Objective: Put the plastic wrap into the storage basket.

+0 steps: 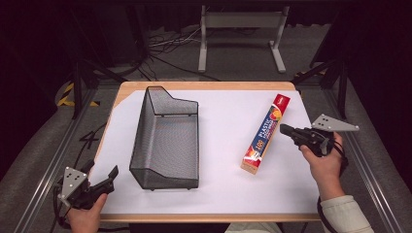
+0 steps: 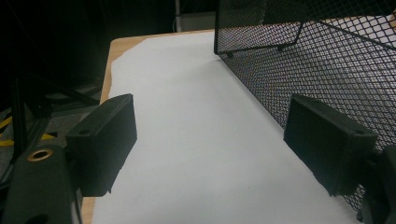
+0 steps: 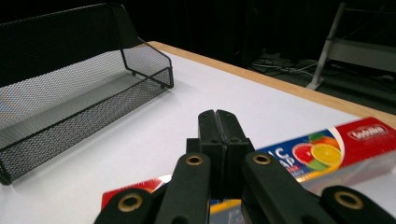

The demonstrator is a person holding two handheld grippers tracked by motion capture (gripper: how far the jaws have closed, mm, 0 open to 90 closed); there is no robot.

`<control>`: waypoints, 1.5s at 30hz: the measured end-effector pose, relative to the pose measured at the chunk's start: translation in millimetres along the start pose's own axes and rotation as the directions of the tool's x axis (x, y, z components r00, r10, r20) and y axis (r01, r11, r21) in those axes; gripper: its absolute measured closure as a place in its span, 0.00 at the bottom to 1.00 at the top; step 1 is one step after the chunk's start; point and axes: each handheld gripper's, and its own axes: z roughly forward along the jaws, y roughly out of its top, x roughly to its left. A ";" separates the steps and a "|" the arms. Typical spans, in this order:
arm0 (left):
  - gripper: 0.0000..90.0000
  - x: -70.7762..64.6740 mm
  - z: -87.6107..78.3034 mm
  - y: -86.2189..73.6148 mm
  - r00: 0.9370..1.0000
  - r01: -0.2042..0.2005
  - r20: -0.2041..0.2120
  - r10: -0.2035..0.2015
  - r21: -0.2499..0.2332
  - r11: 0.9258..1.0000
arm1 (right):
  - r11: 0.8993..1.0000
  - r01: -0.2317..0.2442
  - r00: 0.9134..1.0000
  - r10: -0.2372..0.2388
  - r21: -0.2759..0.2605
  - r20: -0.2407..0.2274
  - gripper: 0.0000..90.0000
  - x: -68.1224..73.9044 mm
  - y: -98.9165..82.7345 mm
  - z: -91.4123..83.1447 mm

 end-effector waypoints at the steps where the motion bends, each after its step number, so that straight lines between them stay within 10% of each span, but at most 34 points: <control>1: 0.20 0.2 0.0 -0.1 1.000 0.000 0.000 0.000 0.000 1.000 | 1.000 0.003 1.000 -0.003 0.001 -0.001 1.00 0.8 2.5 3.0; 17: 0.20 1.3 0.2 -0.8 1.000 0.010 -0.009 -0.009 0.004 1.000 | 0.988 -0.021 0.995 0.036 0.155 -0.092 1.00 4.7 32.4 52.9; 27: 0.20 3.3 -0.3 -1.7 1.000 0.019 -0.014 -0.019 0.004 1.000 | 0.953 -0.016 0.990 0.058 0.302 -0.129 1.00 14.8 30.6 89.3; 45: 0.20 1.1 2.0 -2.9 1.000 0.012 -0.023 -0.012 0.019 1.000 | 0.861 0.034 0.990 0.041 0.507 -0.136 1.00 28.4 5.7 124.0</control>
